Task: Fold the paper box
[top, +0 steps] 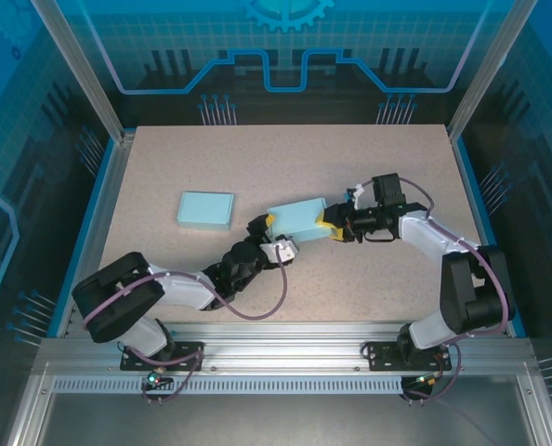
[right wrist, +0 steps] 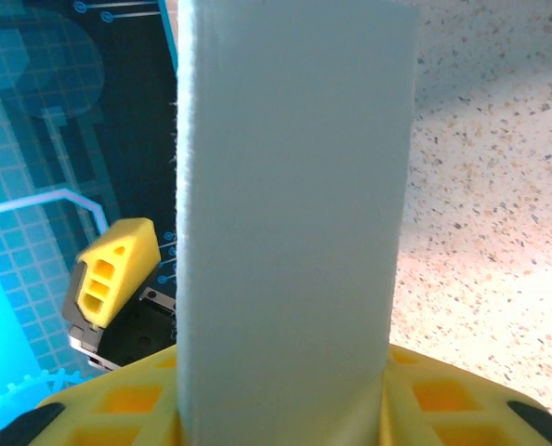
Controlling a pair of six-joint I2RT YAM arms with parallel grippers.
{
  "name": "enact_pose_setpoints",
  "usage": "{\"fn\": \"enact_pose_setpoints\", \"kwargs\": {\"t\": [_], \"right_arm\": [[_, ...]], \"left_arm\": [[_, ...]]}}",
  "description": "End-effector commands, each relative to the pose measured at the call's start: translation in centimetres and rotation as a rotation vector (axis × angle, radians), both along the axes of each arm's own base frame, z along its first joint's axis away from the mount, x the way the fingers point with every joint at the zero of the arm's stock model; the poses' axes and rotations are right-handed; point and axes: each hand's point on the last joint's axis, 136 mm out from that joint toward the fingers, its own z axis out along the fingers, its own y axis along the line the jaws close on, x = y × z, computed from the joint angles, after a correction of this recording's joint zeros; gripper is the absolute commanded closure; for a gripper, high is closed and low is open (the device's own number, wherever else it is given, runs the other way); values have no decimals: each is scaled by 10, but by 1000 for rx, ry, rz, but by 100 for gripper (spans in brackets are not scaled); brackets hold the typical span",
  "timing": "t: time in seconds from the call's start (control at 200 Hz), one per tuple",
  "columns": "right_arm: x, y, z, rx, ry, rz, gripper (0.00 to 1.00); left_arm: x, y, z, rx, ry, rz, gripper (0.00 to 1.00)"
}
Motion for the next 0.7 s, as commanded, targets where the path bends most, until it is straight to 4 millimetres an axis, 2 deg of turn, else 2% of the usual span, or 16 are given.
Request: {"fn": "enact_pose_setpoints", "kwargs": {"t": [0.0,0.16,0.21,0.25,0.355,0.565,0.695], "right_arm": [[-8,0,8,29,17,14,60],[-8,-1,6,23,20,12,60],[-8,-2,5,20,16,11,59],[-7,-3,5,12,13,10,59],[-6,-7,6,-15,-3,7,53],[-2,-20,15,-43,-51,-21,32],[3,-39,26,-64,-97,-74,30]], "left_arm": [[13,-5,40,-25,-169,59,24],[14,-7,42,-11,-203,68,44],[13,-6,44,-18,-207,68,47],[12,-6,44,-19,-205,66,54],[7,-5,42,-18,-169,42,64],[-18,-3,15,39,117,-63,64],[-42,9,1,32,421,-128,62]]}}
